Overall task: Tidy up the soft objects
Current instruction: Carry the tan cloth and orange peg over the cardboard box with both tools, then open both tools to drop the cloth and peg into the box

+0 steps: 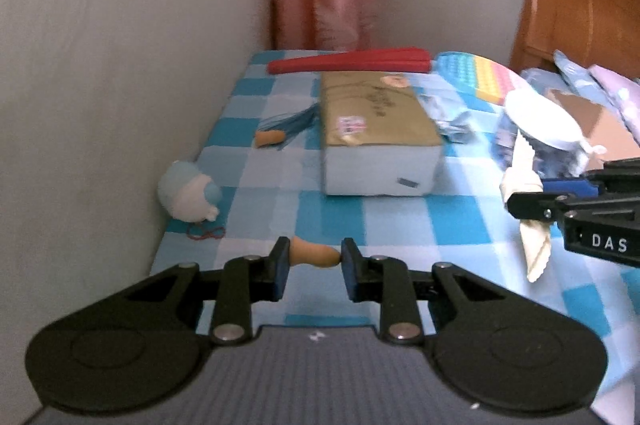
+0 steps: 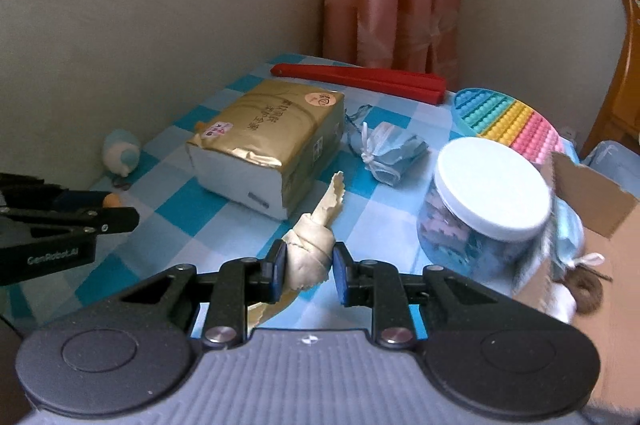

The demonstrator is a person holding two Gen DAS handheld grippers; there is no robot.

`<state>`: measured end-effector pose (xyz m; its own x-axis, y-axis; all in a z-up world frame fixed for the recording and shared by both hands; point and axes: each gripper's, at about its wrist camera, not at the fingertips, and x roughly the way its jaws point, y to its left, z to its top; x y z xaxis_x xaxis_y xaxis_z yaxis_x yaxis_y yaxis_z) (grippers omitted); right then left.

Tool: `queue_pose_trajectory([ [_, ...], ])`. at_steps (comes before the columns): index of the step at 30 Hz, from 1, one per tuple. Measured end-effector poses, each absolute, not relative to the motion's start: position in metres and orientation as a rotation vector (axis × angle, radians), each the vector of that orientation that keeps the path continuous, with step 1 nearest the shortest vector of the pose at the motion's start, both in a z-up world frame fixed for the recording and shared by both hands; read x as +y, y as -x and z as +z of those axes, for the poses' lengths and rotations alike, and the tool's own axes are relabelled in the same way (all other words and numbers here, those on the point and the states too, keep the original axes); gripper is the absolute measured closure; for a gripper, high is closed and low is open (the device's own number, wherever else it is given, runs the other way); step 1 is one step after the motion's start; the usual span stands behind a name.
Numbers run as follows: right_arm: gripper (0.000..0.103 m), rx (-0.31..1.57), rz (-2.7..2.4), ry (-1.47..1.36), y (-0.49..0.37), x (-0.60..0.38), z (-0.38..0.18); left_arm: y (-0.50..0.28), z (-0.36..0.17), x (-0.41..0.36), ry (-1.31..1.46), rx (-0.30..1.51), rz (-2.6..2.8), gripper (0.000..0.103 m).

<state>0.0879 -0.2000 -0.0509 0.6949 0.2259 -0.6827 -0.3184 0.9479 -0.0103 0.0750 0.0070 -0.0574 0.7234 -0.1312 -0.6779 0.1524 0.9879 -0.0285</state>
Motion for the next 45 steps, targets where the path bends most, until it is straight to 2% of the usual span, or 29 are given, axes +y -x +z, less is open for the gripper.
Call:
queue_pose_trajectory([
  [9, 0.074, 0.682, 0.200, 0.095, -0.041, -0.253, -0.026, -0.050, -0.035, -0.025, -0.080, 0.735, -0.250, 0.077],
  [22, 0.073, 0.654, -0.082, 0.086, -0.035, -0.349, -0.021, -0.046, -0.017, -0.075, -0.121, 0.707, -0.331, 0.077],
  [24, 0.064, 0.660, -0.105, 0.103, -0.036, -0.354, -0.025, -0.048, -0.016, -0.082, -0.130, 0.710, -0.341, 0.077],
  [26, 0.045, 0.660, -0.118, 0.109, -0.035, -0.358, -0.029, -0.049, -0.015, -0.089, -0.140, 0.709, -0.353, 0.077],
  [32, 0.012, 0.635, -0.081, 0.071, -0.022, -0.360, -0.029, -0.055, -0.011, -0.108, -0.158, 0.716, -0.401, 0.077],
  [39, 0.000, 0.599, 0.000, 0.020, 0.000, -0.357, -0.026, -0.061, 0.003, -0.137, -0.191, 0.707, -0.485, 0.077],
  [45, 0.000, 0.599, 0.053, 0.024, 0.014, -0.351, -0.032, -0.070, 0.016, -0.174, -0.253, 0.681, -0.581, 0.077],
])
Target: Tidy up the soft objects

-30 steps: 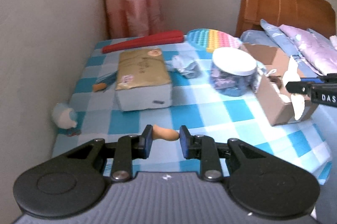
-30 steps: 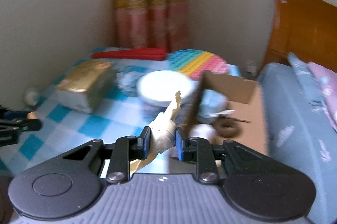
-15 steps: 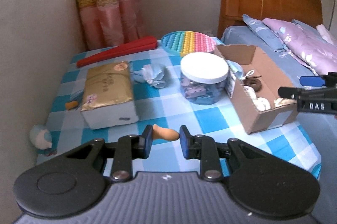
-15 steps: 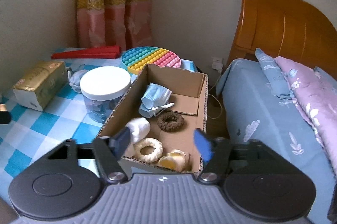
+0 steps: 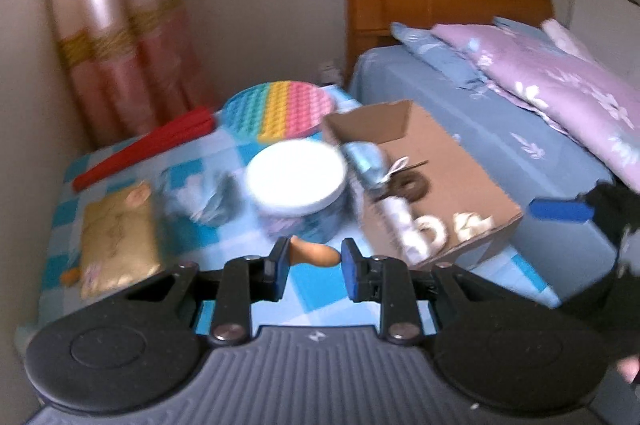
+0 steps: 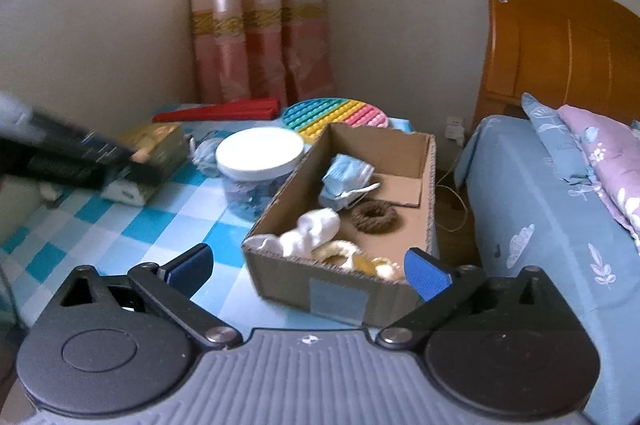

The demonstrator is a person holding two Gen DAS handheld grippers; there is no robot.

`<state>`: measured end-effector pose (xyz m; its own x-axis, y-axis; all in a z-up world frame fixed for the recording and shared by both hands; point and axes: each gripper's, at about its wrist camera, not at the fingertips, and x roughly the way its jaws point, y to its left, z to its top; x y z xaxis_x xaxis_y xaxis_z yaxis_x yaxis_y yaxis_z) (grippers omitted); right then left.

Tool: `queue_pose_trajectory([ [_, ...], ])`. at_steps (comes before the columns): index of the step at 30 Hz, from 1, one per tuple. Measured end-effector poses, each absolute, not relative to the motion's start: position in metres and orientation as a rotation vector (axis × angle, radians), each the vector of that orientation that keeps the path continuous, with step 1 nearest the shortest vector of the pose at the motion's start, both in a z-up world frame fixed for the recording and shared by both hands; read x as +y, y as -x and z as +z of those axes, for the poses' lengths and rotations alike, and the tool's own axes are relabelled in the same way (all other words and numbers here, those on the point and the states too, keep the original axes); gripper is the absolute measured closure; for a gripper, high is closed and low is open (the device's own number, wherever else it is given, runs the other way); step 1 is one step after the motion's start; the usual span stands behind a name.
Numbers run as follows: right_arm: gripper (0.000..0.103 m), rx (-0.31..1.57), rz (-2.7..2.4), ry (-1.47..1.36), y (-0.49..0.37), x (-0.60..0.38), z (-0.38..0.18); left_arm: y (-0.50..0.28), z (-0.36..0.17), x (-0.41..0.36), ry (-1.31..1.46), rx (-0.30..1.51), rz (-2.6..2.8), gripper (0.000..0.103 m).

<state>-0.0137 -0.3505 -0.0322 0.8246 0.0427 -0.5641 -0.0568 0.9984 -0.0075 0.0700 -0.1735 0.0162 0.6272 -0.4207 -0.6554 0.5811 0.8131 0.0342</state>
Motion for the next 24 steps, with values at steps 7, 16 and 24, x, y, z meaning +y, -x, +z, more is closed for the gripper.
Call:
queue_pose_trajectory([
  [7, 0.000, 0.619, 0.113, 0.035, 0.016, -0.345, -0.040, -0.090, 0.025, -0.229, -0.322, 0.684, -0.711, 0.077],
  [16, 0.000, 0.617, 0.122, 0.000, 0.017, -0.355, -0.042, -0.120, 0.006, -0.292, -0.359, 0.753, -0.823, 0.074],
  [24, 0.000, 0.622, 0.108, -0.016, 0.022, -0.362, -0.043, -0.110, 0.010, -0.286, -0.363, 0.646, -0.767, 0.003],
])
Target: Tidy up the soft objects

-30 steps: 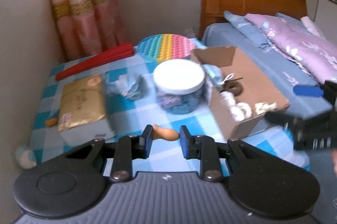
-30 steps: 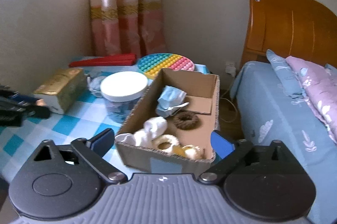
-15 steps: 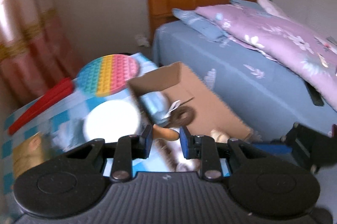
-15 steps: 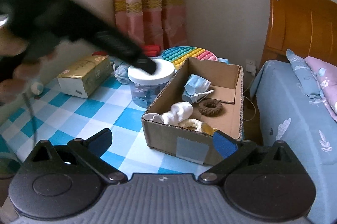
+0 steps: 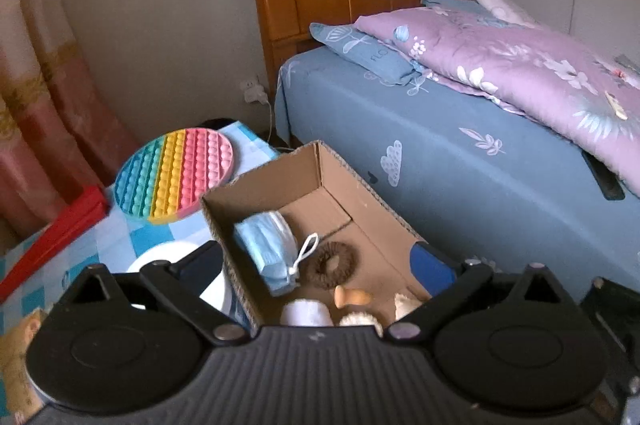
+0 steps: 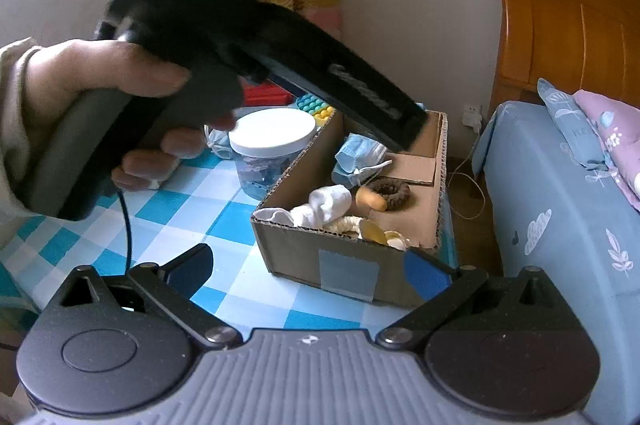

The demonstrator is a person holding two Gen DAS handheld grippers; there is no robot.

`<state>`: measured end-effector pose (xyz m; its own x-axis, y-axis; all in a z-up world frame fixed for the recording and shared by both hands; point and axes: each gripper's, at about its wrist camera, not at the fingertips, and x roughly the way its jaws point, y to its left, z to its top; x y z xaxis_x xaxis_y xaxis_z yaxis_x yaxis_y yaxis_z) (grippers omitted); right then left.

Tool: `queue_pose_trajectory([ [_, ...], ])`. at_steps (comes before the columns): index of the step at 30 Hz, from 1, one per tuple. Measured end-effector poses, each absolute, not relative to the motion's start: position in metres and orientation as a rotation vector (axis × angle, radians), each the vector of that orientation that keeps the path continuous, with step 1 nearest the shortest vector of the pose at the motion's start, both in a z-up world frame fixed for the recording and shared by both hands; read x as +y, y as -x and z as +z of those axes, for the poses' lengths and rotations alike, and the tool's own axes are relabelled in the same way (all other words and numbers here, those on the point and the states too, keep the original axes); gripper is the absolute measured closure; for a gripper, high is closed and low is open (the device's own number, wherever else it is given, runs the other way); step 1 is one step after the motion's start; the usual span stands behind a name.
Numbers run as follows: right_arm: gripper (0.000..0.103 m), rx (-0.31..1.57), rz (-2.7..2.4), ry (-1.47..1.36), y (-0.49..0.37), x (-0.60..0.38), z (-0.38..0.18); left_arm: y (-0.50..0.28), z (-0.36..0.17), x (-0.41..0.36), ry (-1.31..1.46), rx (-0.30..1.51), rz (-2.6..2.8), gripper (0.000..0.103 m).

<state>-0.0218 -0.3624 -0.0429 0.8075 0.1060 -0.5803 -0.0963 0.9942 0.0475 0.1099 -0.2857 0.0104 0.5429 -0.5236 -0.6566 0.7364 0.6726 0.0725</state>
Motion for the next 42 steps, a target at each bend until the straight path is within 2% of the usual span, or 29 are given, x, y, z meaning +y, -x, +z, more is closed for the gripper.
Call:
queue_pose_trajectory([
  [8, 0.000, 0.615, 0.110, -0.025, 0.026, -0.358, -0.038, -0.093, 0.014, -0.238, -0.332, 0.653, -0.681, 0.003],
  [15, 0.000, 0.631, 0.118, -0.004, 0.028, -0.344, -0.033, -0.076, -0.001, -0.177, -0.263, 0.715, -0.548, 0.002],
  [27, 0.000, 0.670, 0.161, 0.051, 0.023, -0.308, -0.029, -0.057, -0.020, -0.077, -0.149, 0.700, -0.266, 0.002],
  [42, 0.000, 0.726, 0.166, 0.129, -0.006, -0.269, -0.030, -0.070, -0.050, -0.015, -0.077, 0.722, -0.147, 0.002],
])
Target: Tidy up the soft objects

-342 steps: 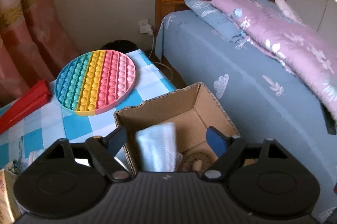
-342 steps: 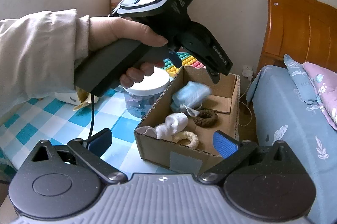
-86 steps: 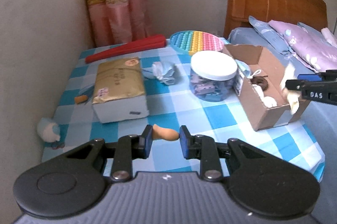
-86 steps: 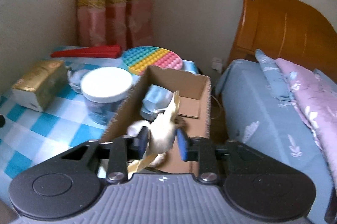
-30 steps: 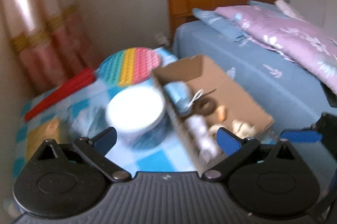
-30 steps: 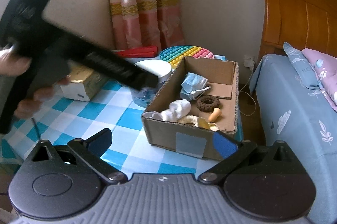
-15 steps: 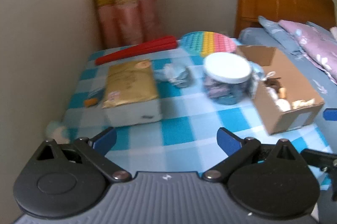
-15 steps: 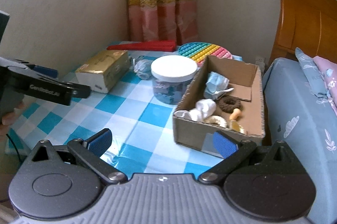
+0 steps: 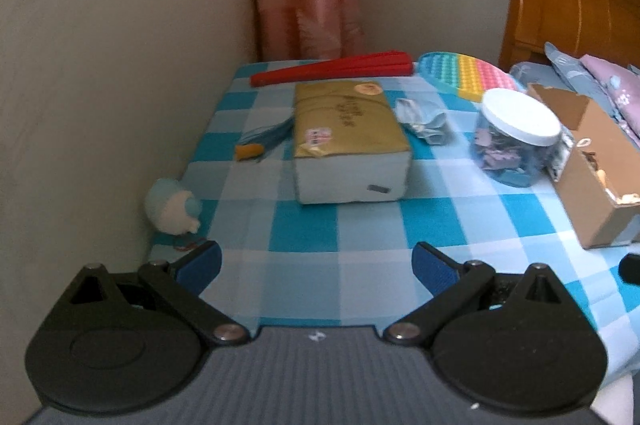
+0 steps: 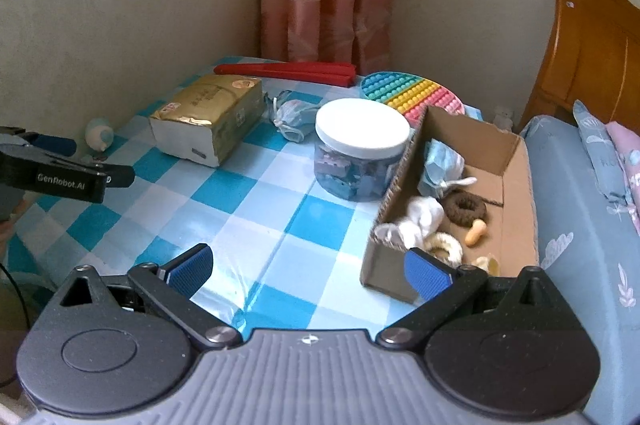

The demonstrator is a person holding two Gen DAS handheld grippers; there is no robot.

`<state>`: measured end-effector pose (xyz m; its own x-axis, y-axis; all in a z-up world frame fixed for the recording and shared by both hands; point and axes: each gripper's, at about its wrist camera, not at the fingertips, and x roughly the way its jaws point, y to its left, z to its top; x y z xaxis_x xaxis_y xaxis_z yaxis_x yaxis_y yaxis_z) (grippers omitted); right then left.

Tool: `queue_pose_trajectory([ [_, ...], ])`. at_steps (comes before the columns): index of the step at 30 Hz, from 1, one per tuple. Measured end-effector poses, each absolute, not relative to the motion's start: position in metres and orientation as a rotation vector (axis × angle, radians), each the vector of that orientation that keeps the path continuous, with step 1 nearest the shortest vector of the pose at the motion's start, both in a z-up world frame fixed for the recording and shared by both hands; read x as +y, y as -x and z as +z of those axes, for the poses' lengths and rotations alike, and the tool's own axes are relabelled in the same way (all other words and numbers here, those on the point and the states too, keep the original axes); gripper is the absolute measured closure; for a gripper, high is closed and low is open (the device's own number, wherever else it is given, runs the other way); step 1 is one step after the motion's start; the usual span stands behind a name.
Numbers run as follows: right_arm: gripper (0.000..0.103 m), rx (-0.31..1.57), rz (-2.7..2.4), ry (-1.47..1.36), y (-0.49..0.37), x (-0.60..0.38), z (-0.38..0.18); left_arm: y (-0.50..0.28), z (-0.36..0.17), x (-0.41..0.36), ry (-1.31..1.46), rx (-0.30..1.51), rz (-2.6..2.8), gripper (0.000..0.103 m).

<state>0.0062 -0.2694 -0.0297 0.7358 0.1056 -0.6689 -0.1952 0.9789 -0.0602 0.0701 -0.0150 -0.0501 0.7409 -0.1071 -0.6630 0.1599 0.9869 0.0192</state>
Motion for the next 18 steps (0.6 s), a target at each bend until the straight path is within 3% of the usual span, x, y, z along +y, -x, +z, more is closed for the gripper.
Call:
queue_pose_trajectory([
  [18, 0.000, 0.720, 0.290, 0.232, -0.121, -0.235, 0.007, -0.095, -0.061, 0.017, -0.050, 0.729, -0.115, 0.002],
])
